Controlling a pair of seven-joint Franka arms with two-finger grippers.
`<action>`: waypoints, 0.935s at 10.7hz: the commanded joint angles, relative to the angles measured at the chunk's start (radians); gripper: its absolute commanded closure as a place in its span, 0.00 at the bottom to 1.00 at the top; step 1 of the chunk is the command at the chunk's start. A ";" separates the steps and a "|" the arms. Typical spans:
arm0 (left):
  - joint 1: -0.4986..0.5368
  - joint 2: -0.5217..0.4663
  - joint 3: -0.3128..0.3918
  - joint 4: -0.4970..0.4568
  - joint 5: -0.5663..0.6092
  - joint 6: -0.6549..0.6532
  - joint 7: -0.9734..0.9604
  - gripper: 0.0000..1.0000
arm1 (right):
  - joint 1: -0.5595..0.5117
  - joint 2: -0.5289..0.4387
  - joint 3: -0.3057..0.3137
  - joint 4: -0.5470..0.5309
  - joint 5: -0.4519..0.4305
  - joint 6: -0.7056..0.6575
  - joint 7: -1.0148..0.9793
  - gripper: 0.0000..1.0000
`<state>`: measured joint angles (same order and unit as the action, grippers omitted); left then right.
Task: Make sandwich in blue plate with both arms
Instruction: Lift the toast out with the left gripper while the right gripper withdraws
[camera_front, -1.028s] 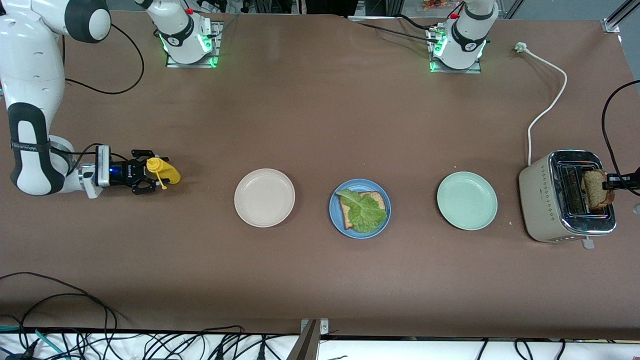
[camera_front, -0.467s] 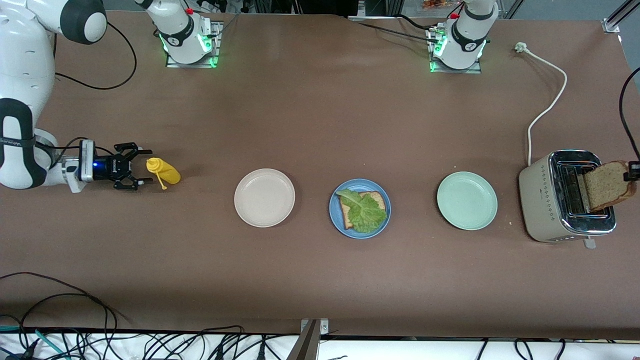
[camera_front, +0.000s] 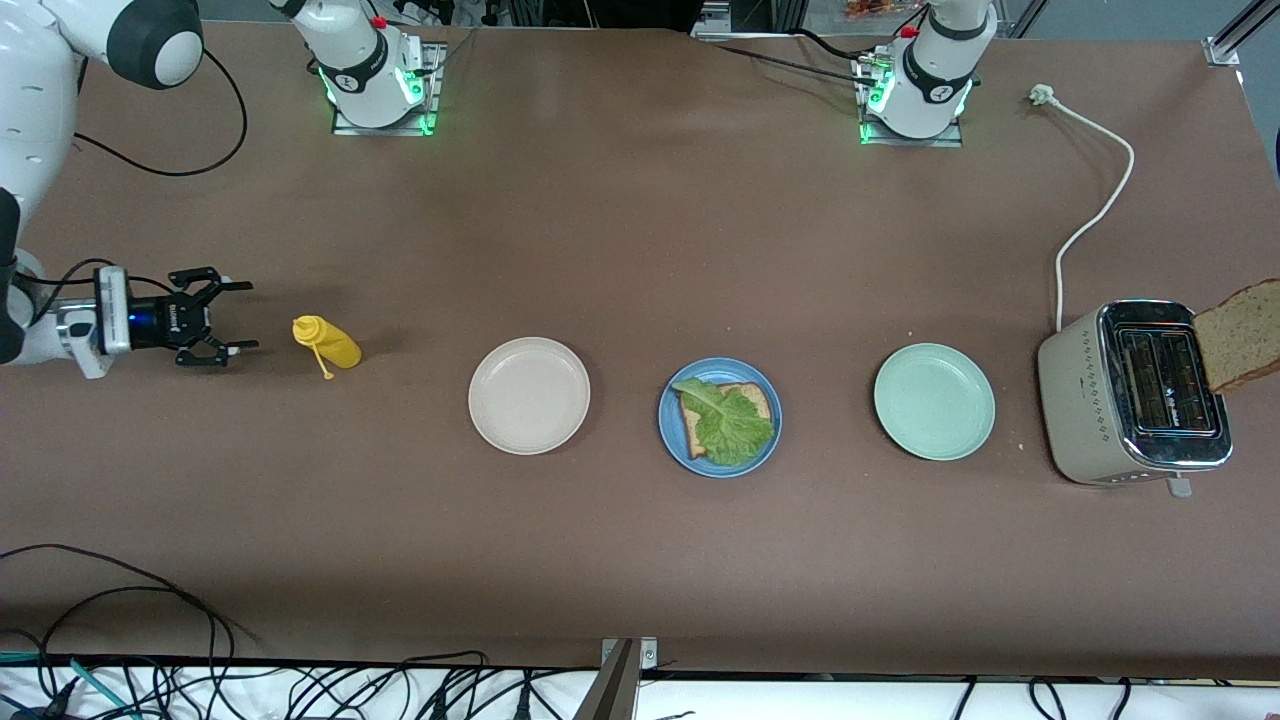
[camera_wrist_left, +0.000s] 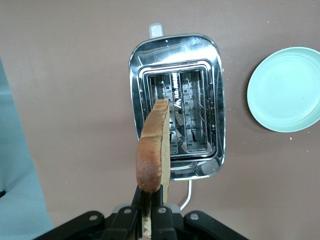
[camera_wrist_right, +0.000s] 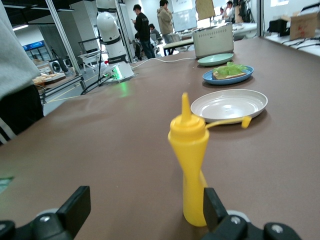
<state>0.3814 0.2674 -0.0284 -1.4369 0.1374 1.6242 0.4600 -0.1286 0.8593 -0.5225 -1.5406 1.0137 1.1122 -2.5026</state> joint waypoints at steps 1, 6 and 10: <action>0.004 -0.040 -0.015 -0.004 -0.012 -0.037 0.026 1.00 | 0.006 -0.074 -0.001 0.109 -0.075 -0.084 0.290 0.00; -0.041 -0.065 -0.056 -0.023 -0.016 -0.037 -0.013 1.00 | 0.030 -0.298 0.041 0.120 -0.225 -0.077 0.791 0.00; -0.131 -0.120 -0.056 -0.095 -0.115 -0.041 -0.123 1.00 | 0.030 -0.457 0.195 0.137 -0.380 -0.012 1.219 0.00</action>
<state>0.2790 0.2164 -0.0929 -1.4591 0.1175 1.5891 0.3703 -0.0958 0.4949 -0.4086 -1.4035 0.7276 1.0638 -1.5050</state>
